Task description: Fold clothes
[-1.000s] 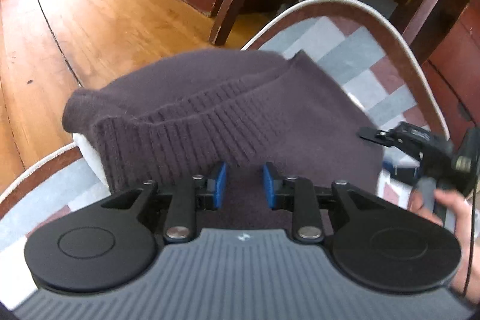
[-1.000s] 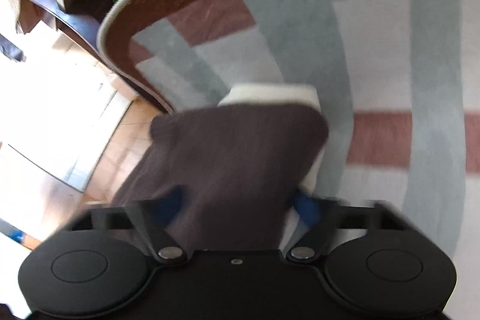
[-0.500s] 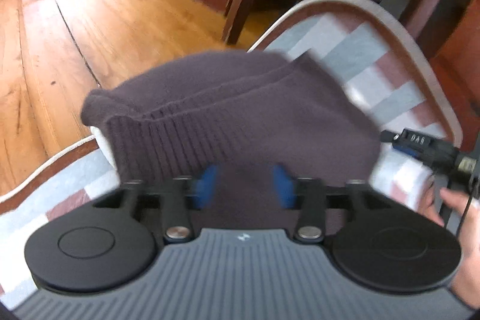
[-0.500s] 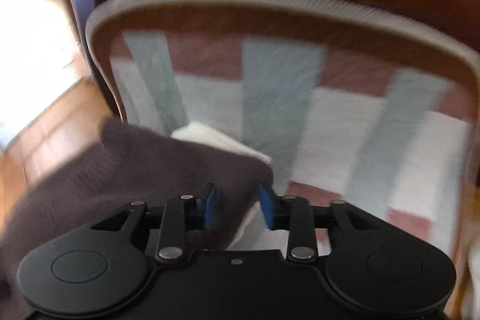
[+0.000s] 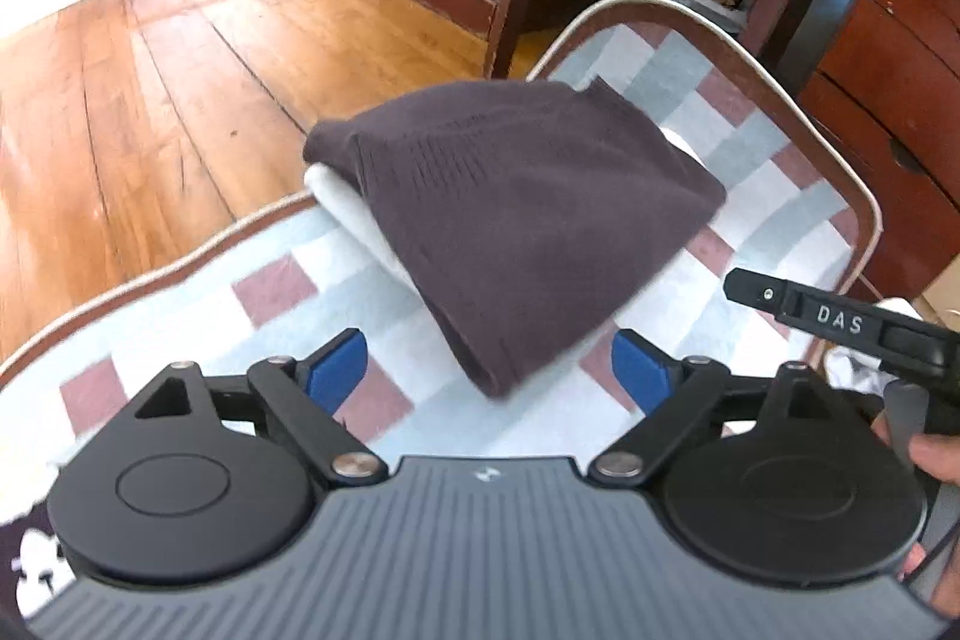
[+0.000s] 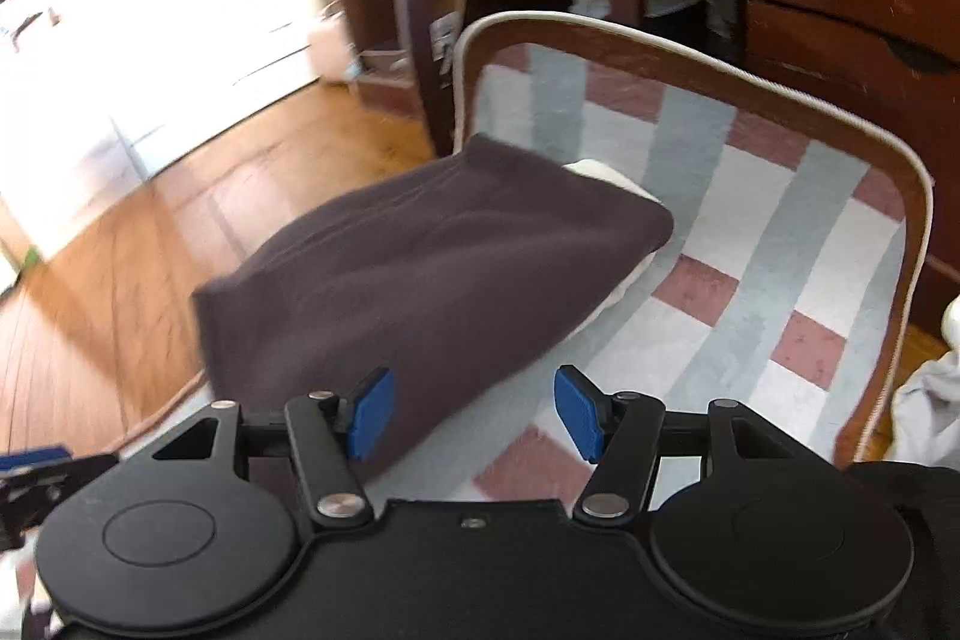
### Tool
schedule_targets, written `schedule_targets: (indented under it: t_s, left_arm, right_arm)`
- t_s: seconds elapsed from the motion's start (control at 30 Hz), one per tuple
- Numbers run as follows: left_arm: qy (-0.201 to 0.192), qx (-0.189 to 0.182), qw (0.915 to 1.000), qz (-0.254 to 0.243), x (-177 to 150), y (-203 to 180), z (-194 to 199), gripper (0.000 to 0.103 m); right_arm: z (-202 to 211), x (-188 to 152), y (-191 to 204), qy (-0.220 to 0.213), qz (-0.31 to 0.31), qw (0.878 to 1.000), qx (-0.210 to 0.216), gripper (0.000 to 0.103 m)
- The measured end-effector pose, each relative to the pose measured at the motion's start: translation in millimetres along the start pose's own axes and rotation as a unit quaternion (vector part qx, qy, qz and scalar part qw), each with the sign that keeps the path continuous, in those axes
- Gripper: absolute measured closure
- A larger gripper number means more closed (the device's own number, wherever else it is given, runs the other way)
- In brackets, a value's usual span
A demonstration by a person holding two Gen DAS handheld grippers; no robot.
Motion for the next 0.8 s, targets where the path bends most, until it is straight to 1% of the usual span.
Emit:
schedule_targets:
  t_s: [0.03,0.13,0.23,0.33,0.4,0.47,0.57,0.6,0.7,0.8]
  left_arm:
    - [0.004,0.000,1.0000,-0.001,-1.8,-3.5,6.6,0.011]
    - [0.008,0.013,0.9998,-0.010,-8.0,-17.7,25.6,0.002]
    - [0.019,0.023,0.9993,-0.022,-16.9,-34.5,38.7,0.002]
    - [0.037,0.030,0.9985,-0.028,-28.0,-49.1,49.6,0.002]
    - [0.045,0.039,0.9975,-0.037,-34.7,-58.8,58.3,0.002]
    - [0.049,0.029,0.9973,-0.047,-40.5,-67.8,67.0,0.002]
    - [0.056,0.009,0.9968,-0.056,-47.9,-81.7,73.7,0.002]
    - [0.060,0.006,0.9961,-0.064,-49.9,-86.7,73.7,0.002]
    - [0.071,0.009,0.9932,-0.091,-54.3,-97.4,73.8,0.002]
    - [0.073,0.010,0.9931,-0.092,-57.4,-97.6,77.1,0.002]
  right_arm:
    - [8.3,-2.0,1.2,0.001,0.009,1.000,-0.004,0.036]
    - [33.2,-7.2,0.7,0.006,0.023,1.000,-0.017,0.033]
    - [63.2,-14.0,-0.6,0.015,0.035,0.999,-0.035,0.032]
    - [89.0,-23.7,-4.5,0.028,0.062,0.996,-0.059,0.032]
    - [106.9,-30.9,-9.1,0.032,0.072,0.995,-0.065,0.032]
    - [123.6,-37.3,-14.4,0.033,0.077,0.994,-0.066,0.031]
    - [141.1,-44.7,-19.6,0.032,0.085,0.994,-0.066,0.023]
    - [146.2,-47.0,-21.4,0.030,0.087,0.994,-0.063,0.023]
    - [157.1,-53.1,-25.9,0.026,0.095,0.993,-0.060,0.023]
    - [162.4,-57.3,-29.5,0.028,0.098,0.993,-0.065,0.023]
Point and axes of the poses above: each gripper's, at about its wrist camera, not at the fingertips, and z roughly against the way its jaws point, y to its left, x to its top, the point moved 2 cm from there along -z, roughly the way its jaws point, and after that the axes turned 11 degrees about -z, right-handed, at the moved point
